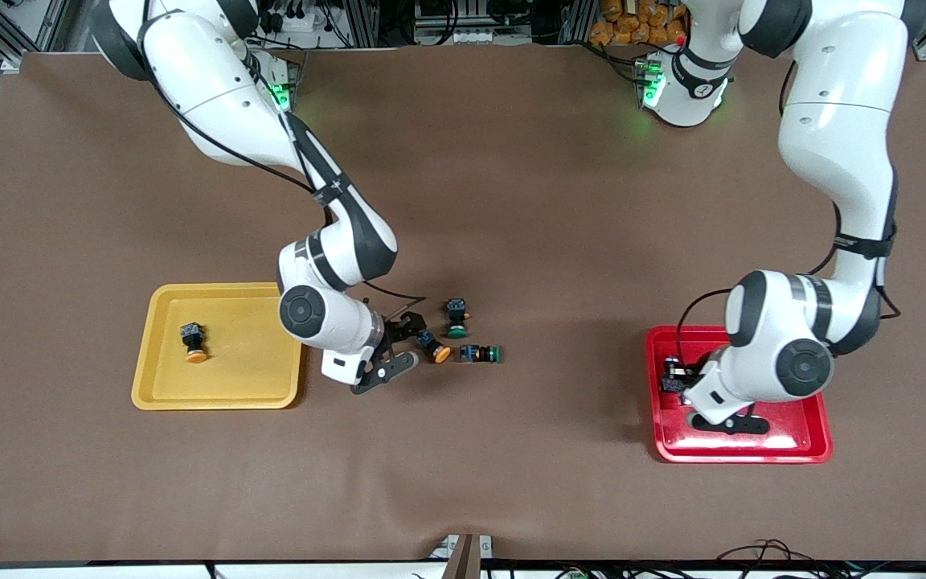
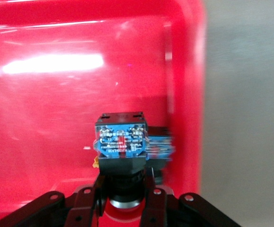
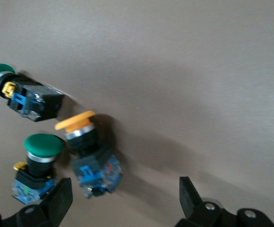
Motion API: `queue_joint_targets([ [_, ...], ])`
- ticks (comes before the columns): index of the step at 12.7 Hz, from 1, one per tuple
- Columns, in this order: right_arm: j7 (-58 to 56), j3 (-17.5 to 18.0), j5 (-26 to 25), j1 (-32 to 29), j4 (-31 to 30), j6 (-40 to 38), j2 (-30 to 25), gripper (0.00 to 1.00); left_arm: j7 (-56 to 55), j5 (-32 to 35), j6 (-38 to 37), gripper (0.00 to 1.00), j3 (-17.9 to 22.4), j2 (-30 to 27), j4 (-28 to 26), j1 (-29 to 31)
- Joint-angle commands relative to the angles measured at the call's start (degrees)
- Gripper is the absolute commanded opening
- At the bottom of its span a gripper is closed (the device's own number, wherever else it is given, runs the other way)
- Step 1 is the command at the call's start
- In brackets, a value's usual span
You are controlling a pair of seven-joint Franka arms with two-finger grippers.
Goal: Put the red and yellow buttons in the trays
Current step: 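Grasp the second red button with the left gripper while the right gripper grasps yellow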
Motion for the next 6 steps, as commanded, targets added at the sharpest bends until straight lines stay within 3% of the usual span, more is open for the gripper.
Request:
queue_joint_targets([
  [1, 2.4, -0.4, 0.7, 1.7, 3.5, 1.9, 3.1, 1.0, 2.5, 1.0, -0.5, 0.08, -0.7, -0.1, -0.7, 2.0],
  [3, 2.4, -0.6, 0.1, 3.0, 3.4, 2.9, 3.8, 1.0, 2.5, 1.0, -0.5, 0.26, -0.7, -0.1, -0.7, 2.6],
  [5, 2.4, -0.6, 0.0, 3.0, 3.4, 3.6, 4.0, 0.72, 2.5, 1.0, -0.5, 0.45, -0.7, 0.0, -0.7, 2.6],
  [6, 2.5, -0.6, 0.0, 3.0, 3.4, 3.7, 4.2, 0.67, 2.4, 1.0, -0.5, 0.49, -0.6, 0.0, -0.7, 2.6],
])
